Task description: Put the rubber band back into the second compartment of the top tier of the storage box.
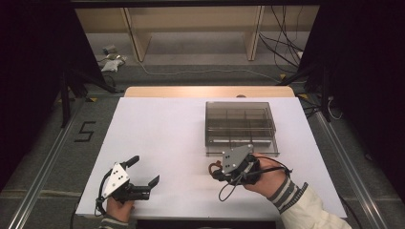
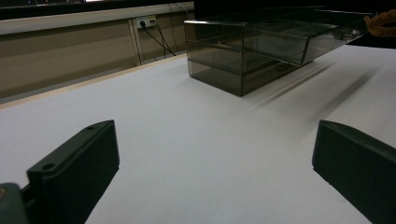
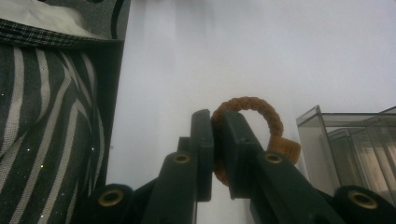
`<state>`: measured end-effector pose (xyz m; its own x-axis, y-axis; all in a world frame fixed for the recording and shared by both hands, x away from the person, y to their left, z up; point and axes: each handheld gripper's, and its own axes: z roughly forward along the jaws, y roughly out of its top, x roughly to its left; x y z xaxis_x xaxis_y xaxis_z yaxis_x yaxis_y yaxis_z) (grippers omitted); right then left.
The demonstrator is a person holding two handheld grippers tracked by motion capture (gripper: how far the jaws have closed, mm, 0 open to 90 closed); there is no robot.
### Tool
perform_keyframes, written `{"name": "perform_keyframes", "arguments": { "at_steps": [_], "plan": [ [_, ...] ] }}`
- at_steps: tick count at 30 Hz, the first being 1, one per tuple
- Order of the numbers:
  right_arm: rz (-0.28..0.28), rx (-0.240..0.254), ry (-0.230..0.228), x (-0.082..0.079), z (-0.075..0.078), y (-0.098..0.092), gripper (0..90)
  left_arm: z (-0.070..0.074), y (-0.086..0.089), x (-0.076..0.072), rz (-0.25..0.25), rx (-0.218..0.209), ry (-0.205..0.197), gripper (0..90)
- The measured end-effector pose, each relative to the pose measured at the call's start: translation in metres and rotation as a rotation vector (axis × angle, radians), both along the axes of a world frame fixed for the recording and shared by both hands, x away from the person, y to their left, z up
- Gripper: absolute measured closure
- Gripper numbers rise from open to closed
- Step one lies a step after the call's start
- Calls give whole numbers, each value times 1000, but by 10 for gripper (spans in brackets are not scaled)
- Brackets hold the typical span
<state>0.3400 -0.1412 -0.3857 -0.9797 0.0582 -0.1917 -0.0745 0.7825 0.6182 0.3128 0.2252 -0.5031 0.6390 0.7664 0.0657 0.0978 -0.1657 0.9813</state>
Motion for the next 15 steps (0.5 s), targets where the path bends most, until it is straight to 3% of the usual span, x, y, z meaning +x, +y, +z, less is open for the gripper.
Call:
{"name": "perform_keyframes", "arguments": {
  "at_steps": [10, 15],
  "plan": [
    [-30, 32, -9, 2, 6, -5, 836, 0, 0, 0, -1, 0, 0, 6],
    [-44, 26, -16, 6, 10, -5, 836, 0, 0, 0, -1, 0, 0, 6]
  ]
}}
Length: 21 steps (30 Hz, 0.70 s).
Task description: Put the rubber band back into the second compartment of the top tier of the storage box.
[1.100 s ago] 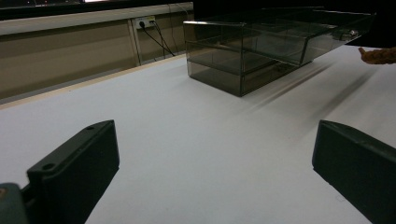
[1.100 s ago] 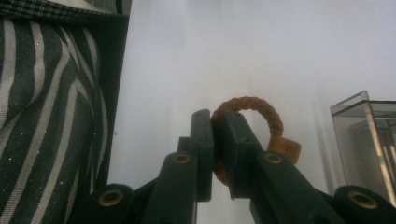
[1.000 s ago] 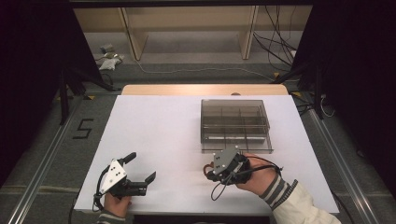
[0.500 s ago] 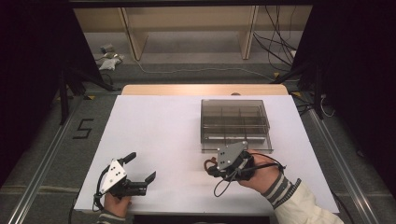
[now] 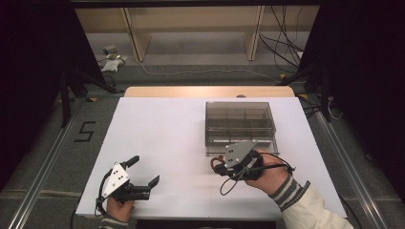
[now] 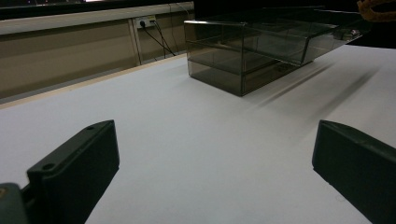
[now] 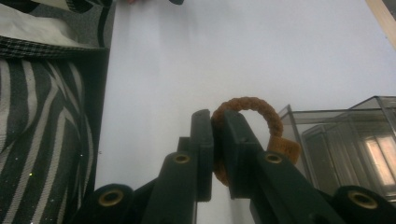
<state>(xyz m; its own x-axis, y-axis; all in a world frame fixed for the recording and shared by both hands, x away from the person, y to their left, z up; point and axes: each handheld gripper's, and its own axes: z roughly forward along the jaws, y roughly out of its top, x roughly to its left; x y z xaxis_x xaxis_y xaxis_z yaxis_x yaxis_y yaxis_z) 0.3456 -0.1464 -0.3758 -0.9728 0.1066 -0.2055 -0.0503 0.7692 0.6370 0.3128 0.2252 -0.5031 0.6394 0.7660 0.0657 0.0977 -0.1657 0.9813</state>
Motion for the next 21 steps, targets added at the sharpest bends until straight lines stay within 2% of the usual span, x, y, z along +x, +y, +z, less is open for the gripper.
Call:
{"name": "perform_keyframes", "arguments": {
  "at_steps": [12, 21],
  "plan": [
    [-69, -22, 2, 14, 12, -5, 836, 0, 0, 0, -1, 0, 0, 6],
    [-158, -22, 40, 28, 16, -9, 836, 0, 0, 0, -1, -1, 0, 6]
  ]
}}
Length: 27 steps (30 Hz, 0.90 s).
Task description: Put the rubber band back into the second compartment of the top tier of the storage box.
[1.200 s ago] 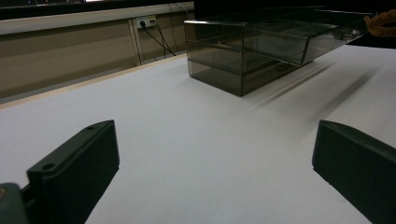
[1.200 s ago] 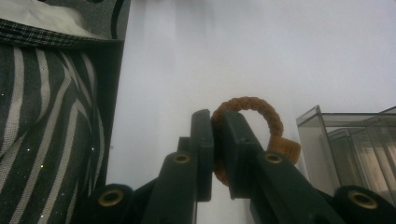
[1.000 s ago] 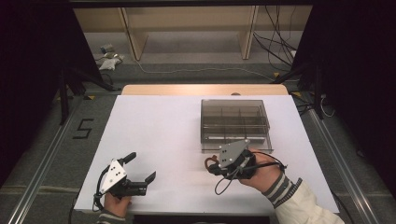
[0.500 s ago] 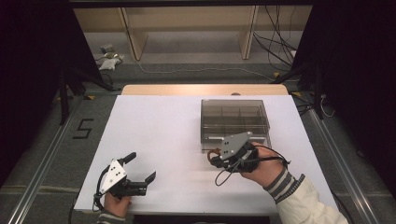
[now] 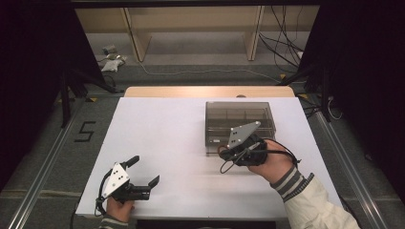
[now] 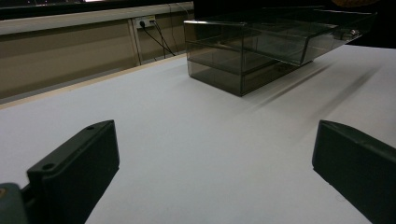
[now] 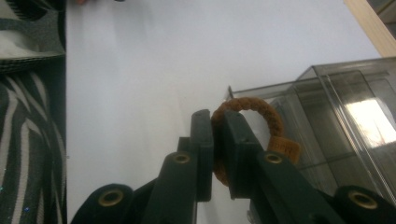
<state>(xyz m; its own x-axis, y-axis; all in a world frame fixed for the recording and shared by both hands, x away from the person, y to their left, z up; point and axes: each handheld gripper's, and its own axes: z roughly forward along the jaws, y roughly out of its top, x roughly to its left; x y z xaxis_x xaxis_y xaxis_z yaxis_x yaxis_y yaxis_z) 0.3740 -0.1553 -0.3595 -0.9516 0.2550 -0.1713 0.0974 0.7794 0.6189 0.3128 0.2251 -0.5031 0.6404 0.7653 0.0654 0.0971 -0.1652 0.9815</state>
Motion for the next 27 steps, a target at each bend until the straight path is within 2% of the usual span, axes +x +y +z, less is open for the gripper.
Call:
{"name": "perform_keyframes", "arguments": {
  "at_steps": [10, 27],
  "plan": [
    [-98, -15, 30, 13, -1, -6, 836, 0, 0, 0, -1, 1, 0, 6],
    [-195, -69, 30, 25, -4, -13, 835, 0, 0, 0, 1, 1, 0, 6]
  ]
}}
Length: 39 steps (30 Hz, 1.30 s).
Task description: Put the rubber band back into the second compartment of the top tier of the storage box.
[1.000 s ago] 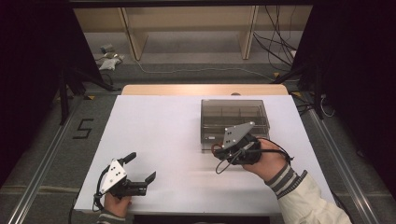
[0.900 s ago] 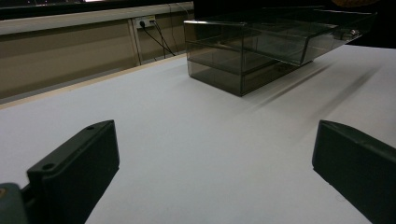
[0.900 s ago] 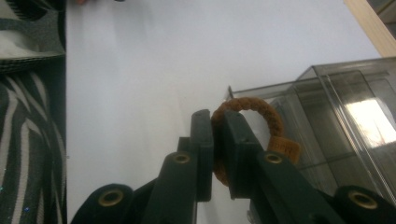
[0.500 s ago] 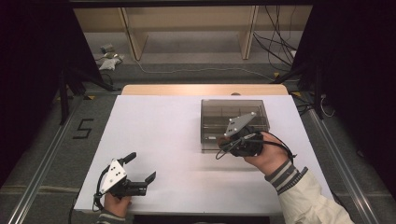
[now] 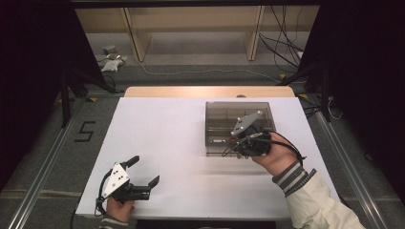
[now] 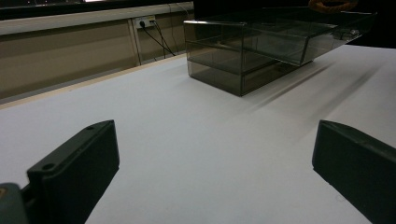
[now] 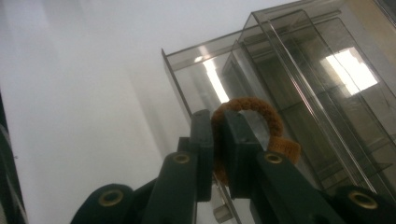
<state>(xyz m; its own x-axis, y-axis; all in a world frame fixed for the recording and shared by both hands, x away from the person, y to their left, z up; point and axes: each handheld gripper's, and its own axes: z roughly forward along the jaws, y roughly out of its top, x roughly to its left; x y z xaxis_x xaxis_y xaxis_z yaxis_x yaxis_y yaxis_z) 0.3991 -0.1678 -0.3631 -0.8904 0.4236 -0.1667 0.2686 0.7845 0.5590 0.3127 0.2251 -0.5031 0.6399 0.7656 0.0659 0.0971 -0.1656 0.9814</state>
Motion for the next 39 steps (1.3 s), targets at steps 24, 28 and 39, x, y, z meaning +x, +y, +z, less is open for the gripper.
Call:
{"name": "perform_keyframes", "arguments": {
  "at_steps": [24, 28, 39],
  "plan": [
    [-66, -61, 9, 13, -6, -4, 834, 0, 0, 0, 0, 0, 0, 6],
    [-70, -65, 18, 15, -9, -4, 833, 0, 0, 0, -1, 0, 0, 6],
    [-84, -74, 40, 21, -15, -5, 818, 0, 0, 0, -1, -1, 0, 6]
  ]
}}
